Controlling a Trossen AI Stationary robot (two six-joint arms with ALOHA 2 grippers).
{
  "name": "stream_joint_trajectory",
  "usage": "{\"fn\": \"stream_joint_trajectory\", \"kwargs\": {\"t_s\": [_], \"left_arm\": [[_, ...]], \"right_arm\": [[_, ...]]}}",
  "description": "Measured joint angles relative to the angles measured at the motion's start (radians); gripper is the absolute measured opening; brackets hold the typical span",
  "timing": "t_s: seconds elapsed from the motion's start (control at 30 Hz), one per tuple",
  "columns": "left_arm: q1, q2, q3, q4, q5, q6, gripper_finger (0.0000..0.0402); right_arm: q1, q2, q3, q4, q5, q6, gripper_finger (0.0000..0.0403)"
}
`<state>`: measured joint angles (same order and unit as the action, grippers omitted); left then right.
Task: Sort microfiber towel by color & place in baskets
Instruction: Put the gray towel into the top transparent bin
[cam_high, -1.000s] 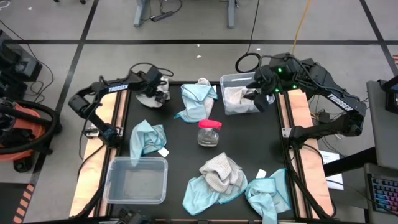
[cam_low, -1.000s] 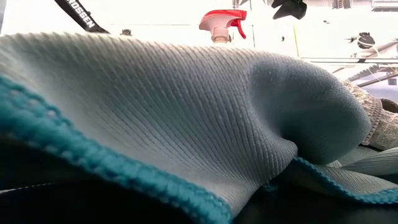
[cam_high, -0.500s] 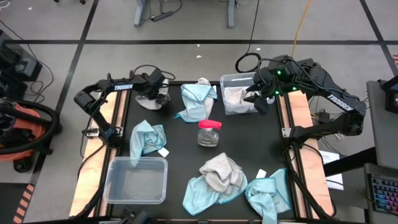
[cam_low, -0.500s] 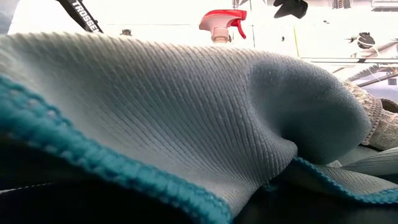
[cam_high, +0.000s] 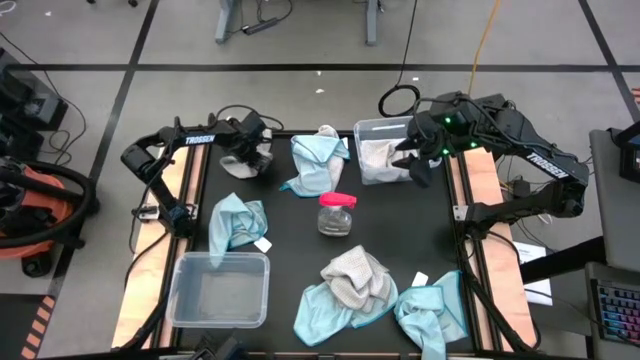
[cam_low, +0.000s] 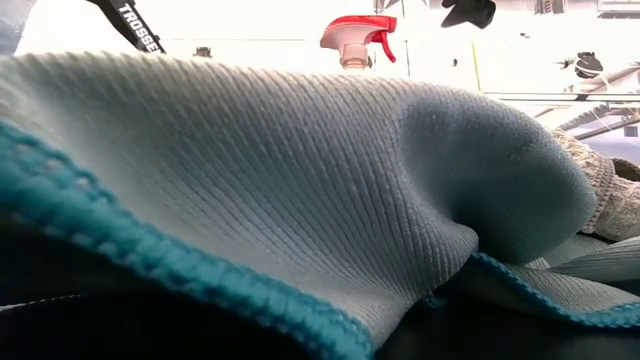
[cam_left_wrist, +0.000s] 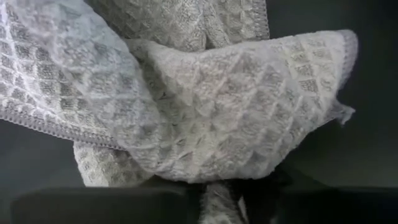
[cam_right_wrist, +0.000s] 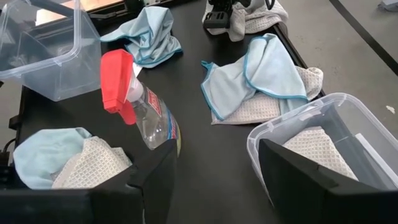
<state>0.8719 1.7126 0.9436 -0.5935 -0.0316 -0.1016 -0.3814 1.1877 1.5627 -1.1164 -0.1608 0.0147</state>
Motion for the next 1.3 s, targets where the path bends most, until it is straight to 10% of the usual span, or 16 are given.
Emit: {"fn": "stream_joint_trajectory", "kwargs": {"t_s": [0.17, 0.53, 1.3], "left_arm": [[0.008, 0.000, 0.001, -0.026, 0.034, 0.053, 0.0016], [0.038, -0.055, -0.006, -0.088, 0.120, 0.073, 0.0012], [-0.010, -0.620, -0.004, -0.075, 0.234, 0.100, 0.0011]], "right_arm": [[0.017, 0.000, 0.000, 0.001, 0.002, 0.013, 0.0217], [0.044, 0.000, 0.000, 0.031, 0.012, 0.027, 0.0217], [0.082, 0.156, 0.000, 0.453, -0.003, -0.021, 0.0217]]}}
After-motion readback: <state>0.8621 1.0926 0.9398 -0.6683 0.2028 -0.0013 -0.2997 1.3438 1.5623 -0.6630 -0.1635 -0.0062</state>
